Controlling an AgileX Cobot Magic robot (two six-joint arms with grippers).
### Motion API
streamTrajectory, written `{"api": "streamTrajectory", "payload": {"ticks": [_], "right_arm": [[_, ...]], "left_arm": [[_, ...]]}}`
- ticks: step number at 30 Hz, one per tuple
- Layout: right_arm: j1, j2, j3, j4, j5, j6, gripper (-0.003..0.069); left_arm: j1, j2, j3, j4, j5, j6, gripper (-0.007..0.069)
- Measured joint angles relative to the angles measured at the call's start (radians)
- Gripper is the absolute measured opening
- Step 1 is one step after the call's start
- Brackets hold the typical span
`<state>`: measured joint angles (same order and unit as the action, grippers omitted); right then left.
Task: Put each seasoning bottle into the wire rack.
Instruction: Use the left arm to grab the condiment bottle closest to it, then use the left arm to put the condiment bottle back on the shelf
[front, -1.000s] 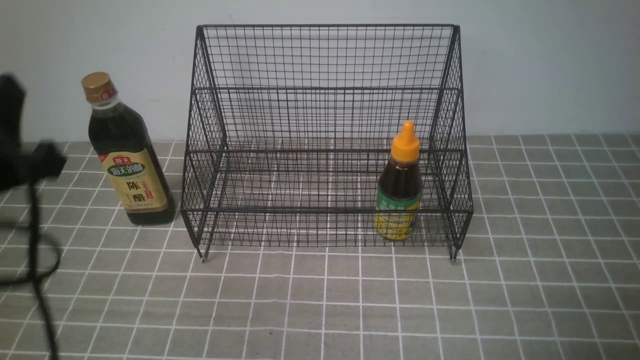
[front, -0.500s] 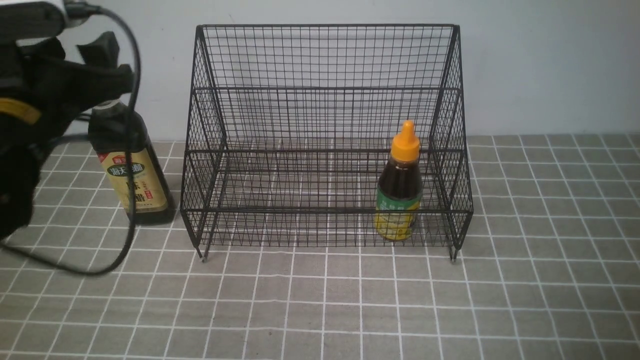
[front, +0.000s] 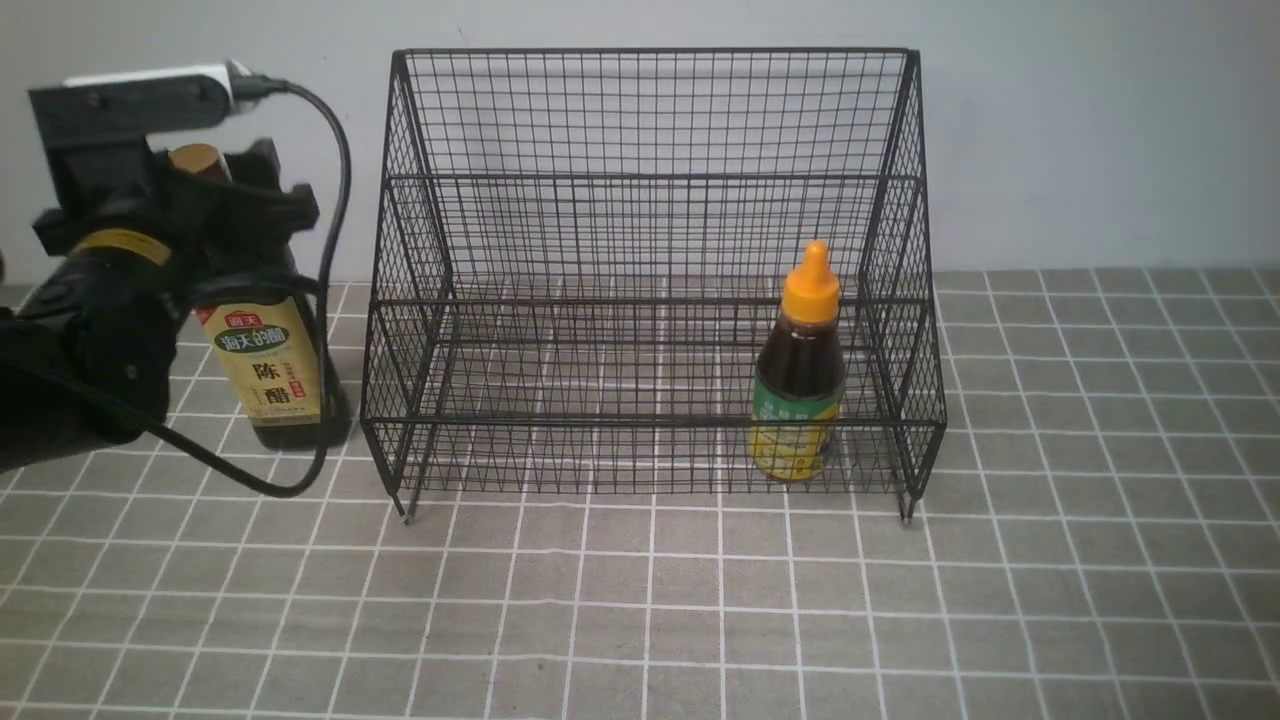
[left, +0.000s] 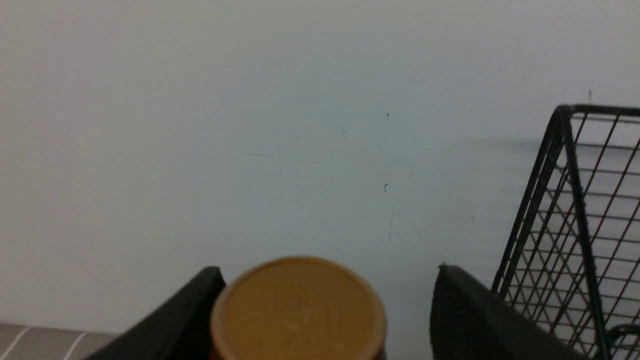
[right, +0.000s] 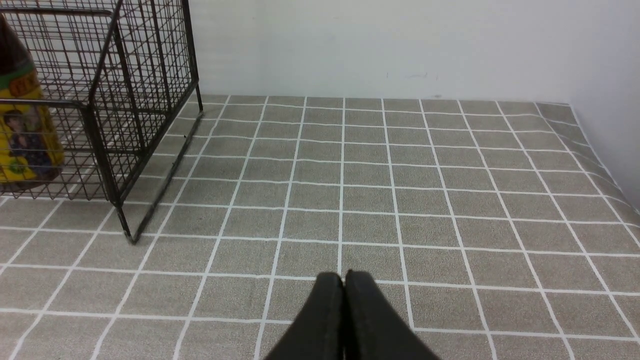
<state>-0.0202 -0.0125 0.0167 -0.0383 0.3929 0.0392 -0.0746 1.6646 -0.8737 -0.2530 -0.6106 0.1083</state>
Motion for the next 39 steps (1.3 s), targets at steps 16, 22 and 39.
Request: {"api": "streamTrajectory", "payload": {"ticks": [16, 22, 39], "right_arm": [[0.000, 0.000, 0.000, 0.000, 0.000, 0.000, -0.0012], [0.000, 0.000, 0.000, 0.000, 0.000, 0.000, -0.0012], [0.000, 0.000, 0.000, 0.000, 0.000, 0.000, -0.0012]], "left_arm": [[0.000, -0.181, -0.001, 0.100, 0.126, 0.165, 0.0304], [0.000, -0.339, -0.115, 0.043, 0.219, 0.139, 0.0304], [-0.247, -0.256, -0.345, -0.012, 0.310, 0.027, 0.0304]]}}
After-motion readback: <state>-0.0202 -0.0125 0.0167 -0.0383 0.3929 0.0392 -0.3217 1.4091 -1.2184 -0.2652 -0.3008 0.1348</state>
